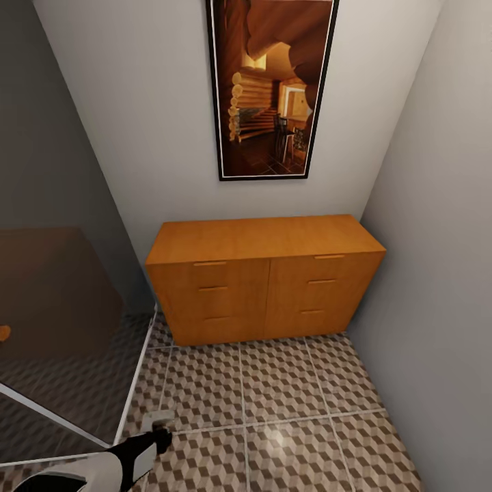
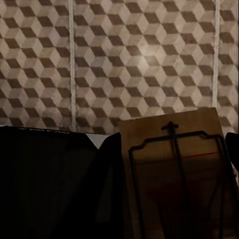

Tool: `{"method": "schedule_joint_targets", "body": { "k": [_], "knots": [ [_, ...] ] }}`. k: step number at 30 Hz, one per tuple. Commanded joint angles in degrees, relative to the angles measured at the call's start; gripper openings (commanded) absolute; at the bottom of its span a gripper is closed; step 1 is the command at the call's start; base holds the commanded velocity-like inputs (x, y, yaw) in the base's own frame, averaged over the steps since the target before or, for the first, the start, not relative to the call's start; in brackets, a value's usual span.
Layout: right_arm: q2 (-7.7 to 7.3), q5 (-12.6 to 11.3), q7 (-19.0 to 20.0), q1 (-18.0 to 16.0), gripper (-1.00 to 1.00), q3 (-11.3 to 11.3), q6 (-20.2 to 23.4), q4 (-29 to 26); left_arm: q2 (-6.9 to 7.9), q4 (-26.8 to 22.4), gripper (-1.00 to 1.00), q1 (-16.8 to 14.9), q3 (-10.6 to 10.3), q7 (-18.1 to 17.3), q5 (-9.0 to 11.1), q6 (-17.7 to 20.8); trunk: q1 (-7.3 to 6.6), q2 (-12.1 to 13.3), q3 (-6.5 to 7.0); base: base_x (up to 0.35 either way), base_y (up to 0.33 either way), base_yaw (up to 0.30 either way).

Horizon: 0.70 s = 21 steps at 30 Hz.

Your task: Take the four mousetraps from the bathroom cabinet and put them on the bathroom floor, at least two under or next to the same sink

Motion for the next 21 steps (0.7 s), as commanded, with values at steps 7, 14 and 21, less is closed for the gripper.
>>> {"method": "schedule_joint_targets", "body": {
  "k": [7, 14, 21],
  "knots": [
    [-2.8, -0.7, -0.2, -0.3, -1.0, 0.3, -0.6, -1.8, 0.09, 0.2, -1.0, 5.5, -0.6, 0.0, 0.4, -2.7, 0.03, -0.1, -0.09, 0.0, 0.0, 0.0],
    [-6.54, -0.7, -5.3, -0.5, -1.0, 0.2, 0.0, -10.3, 0.63, 1.4, -1.0, 12.3, -0.6, -2.1, 0.1, -28.8, 0.03, -0.1, -0.09, 0.0, 0.0, 0.0],
    [-7.16, -0.6, -10.1, -0.7, -1.0, 0.3, 7.4, -16.7, 0.55, 1.6, -1.0, 18.3, -0.6, -3.3, -0.2, -39.3, 0.03, -0.1, -0.09, 0.0, 0.0, 0.0]
  ]
}}
